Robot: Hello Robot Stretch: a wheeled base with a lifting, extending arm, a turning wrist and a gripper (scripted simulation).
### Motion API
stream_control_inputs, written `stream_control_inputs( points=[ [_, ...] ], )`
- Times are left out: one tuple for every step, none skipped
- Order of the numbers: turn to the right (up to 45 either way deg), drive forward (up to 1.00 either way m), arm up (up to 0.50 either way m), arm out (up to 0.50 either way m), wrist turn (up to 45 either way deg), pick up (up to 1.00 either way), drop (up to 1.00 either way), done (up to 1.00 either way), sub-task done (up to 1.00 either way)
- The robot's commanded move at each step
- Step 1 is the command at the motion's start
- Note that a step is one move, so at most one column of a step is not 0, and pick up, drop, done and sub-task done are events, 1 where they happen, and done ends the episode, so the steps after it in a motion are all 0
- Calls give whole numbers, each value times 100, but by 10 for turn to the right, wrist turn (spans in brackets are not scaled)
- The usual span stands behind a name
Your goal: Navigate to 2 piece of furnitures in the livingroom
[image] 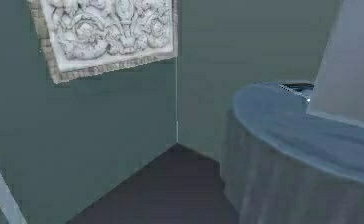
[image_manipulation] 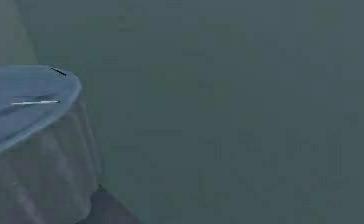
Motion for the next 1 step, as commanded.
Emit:
stream_control_inputs(
  points=[
    [-450,0,0,0,0,0,0,0,0]
  ],
)
